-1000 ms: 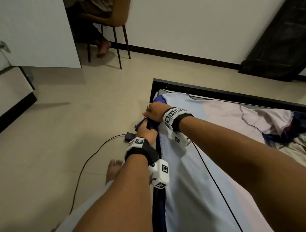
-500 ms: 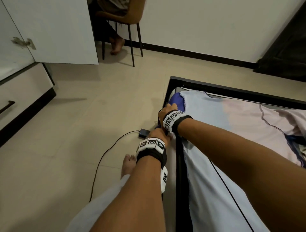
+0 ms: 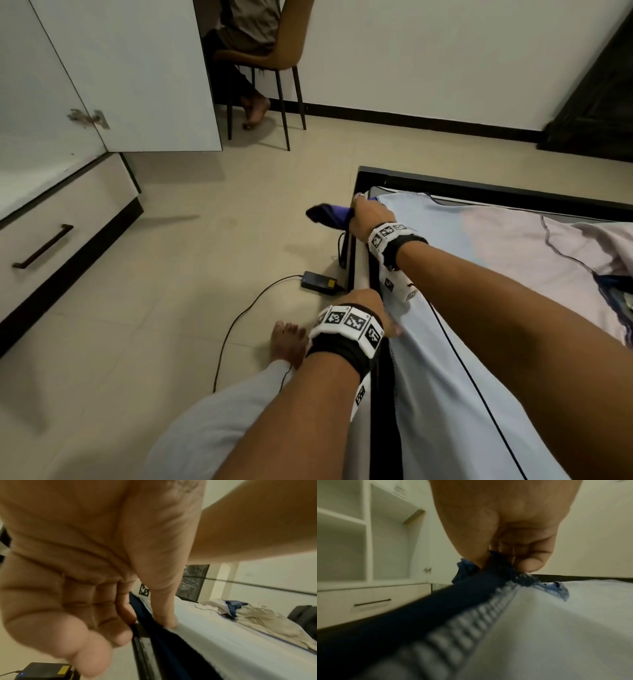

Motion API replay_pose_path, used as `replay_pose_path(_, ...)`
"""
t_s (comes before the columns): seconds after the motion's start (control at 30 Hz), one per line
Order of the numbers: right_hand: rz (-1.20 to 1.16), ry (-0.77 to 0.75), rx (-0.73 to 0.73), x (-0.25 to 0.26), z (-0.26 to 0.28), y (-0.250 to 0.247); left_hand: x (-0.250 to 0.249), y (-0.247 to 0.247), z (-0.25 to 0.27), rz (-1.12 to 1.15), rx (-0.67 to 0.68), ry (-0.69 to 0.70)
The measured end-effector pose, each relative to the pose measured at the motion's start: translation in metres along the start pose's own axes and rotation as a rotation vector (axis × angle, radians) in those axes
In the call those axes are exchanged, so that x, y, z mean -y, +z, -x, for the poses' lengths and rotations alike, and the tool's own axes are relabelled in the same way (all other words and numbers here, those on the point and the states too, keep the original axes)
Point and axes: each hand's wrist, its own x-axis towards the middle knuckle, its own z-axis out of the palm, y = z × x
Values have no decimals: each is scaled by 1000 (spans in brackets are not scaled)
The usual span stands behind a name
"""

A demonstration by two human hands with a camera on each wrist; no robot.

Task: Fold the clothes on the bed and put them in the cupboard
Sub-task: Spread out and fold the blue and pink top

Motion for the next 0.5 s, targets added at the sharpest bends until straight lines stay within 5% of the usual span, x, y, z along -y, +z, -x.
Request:
replay_pose_path(0.23,-661,312,-239,-75,-6,-41,-12,9,7,-103,-91,37)
replay_pose_path(0.5,-284,584,87,-176,13,-13,-37,20,22,-235,-91,117)
